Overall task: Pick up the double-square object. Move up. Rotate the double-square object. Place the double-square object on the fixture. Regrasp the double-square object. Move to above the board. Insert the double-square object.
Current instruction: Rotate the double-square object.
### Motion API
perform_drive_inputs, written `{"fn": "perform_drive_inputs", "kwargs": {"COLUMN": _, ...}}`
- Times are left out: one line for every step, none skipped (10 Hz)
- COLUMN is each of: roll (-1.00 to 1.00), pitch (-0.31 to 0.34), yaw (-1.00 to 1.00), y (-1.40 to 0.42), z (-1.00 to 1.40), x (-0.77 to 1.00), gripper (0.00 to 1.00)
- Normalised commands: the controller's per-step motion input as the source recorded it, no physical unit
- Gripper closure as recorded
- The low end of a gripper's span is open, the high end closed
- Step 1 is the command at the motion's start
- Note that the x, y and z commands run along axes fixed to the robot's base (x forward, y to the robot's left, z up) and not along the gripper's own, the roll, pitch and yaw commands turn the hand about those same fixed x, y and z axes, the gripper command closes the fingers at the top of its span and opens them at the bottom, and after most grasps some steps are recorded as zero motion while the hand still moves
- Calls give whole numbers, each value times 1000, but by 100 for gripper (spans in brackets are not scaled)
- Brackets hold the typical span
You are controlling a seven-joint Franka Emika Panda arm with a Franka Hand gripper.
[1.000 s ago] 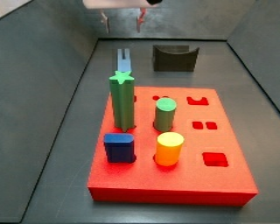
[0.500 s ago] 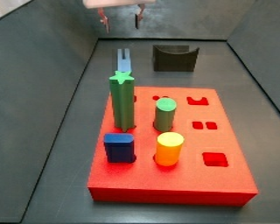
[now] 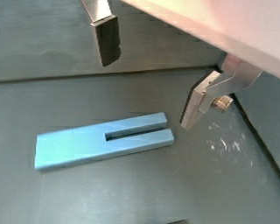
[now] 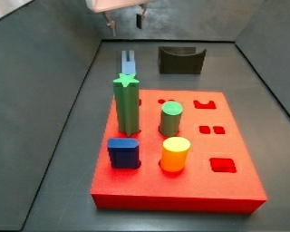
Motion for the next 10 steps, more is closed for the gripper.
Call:
{"fn": "perform_drive_inputs", "kwargs": {"roll": -2, "pitch": -4, "yaw": 1000, "y": 3, "z": -42, "x": 29, "gripper": 0}}
{"fn": "perform_drive_inputs", "kwargs": {"roll": -2, "pitch": -4, "yaw": 1000, "y": 3, "z": -40, "x": 29, "gripper": 0}}
{"fn": "perform_drive_inputs", "kwargs": {"roll": -2, "pitch": -4, "yaw": 1000, "y": 3, "z": -39, "x": 29, "gripper": 0}}
{"fn": "perform_drive_inputs", "kwargs": {"roll": -2, "pitch": -5, "yaw": 1000, "y": 3, "z": -39, "x": 29, "gripper": 0}}
{"fn": "perform_drive_inputs", "kwargs": {"roll": -2, "pitch": -5, "yaw": 1000, "y": 3, "z": -37, "x": 29, "gripper": 0}}
{"fn": "perform_drive_inputs", "kwargs": {"roll": -2, "pitch": -5, "yaw": 1000, "y": 3, "z": -37, "x": 29, "gripper": 0}}
{"fn": "perform_drive_inputs", "kwargs": {"roll": -2, "pitch": -5, "yaw": 1000, "y": 3, "z": -36, "x": 29, "gripper": 0}}
{"fn": "perform_drive_inputs", "kwargs": {"roll": -2, "pitch": -5, "yaw": 1000, "y": 3, "z": -36, "x": 29, "gripper": 0}}
{"fn": "perform_drive_inputs", "kwargs": {"roll": -2, "pitch": -6, "yaw": 1000, "y": 3, "z": -36, "x": 29, "gripper": 0}}
{"fn": "perform_drive_inputs", "kwargs": {"roll": -2, "pitch": -6, "yaw": 1000, "y": 3, "z": -36, "x": 29, "gripper": 0}}
